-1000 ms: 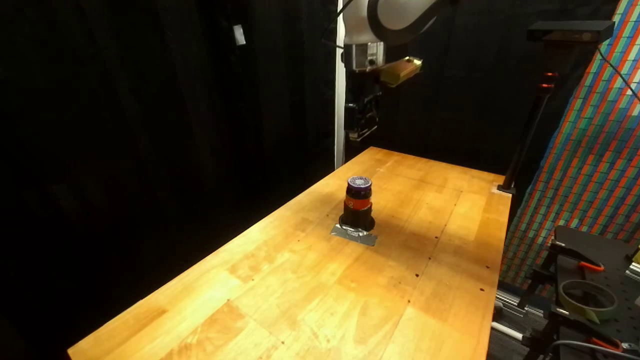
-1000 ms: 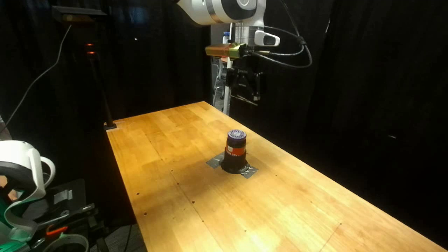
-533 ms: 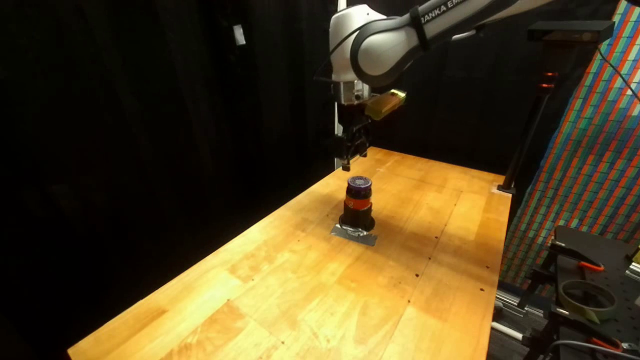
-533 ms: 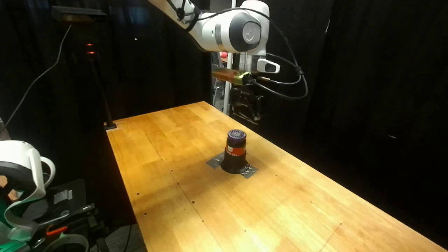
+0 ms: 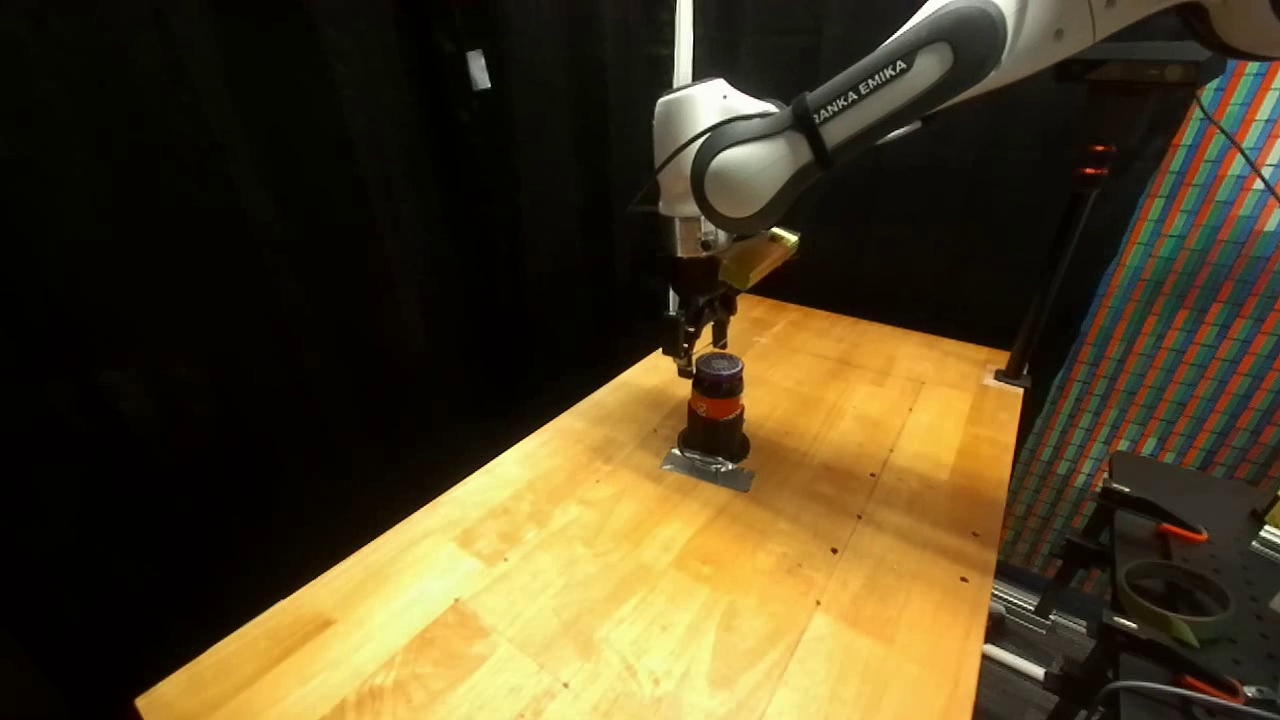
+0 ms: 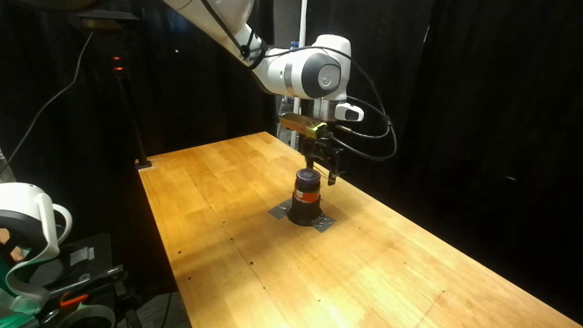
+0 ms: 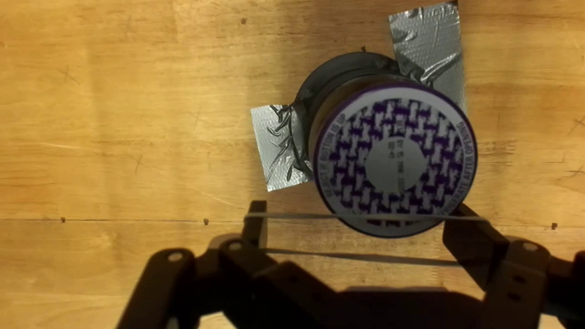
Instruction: Put the rubber band around the cup
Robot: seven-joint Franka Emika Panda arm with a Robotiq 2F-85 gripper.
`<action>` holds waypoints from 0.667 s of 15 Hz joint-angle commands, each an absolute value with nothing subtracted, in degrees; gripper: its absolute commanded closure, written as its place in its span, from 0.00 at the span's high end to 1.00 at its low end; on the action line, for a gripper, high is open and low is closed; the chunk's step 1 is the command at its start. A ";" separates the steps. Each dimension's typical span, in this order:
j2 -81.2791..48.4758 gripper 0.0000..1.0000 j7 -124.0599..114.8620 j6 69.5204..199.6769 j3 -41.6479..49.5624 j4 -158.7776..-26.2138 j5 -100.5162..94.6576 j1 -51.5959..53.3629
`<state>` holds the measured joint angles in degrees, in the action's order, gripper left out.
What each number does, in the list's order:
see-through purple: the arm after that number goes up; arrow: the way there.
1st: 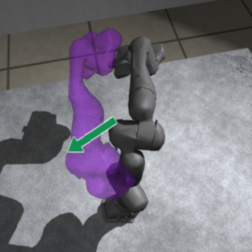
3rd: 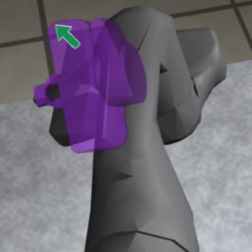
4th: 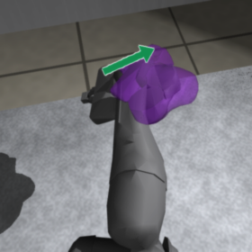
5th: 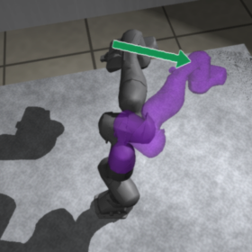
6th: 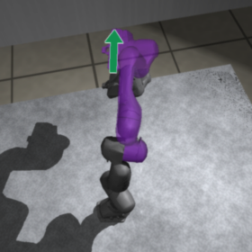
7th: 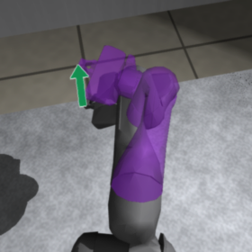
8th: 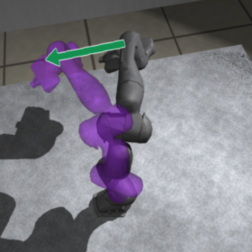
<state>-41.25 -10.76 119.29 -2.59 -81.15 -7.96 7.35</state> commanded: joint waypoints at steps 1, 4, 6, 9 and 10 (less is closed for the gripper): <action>-42.10 1.00 -11.25 121.93 -1.29 -80.82 -7.31 8.02; -41.43 1.00 -10.91 122.01 -0.97 -82.59 -7.31 7.81; -40.24 1.00 -9.58 118.70 -1.51 -83.79 -6.13 7.03; -37.39 1.00 -9.02 116.97 -1.75 -86.88 -4.11 6.08; -36.90 1.00 -8.87 116.47 -1.80 -87.43 -3.30 5.76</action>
<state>-41.03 -10.66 119.13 -1.96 -82.64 -5.21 6.97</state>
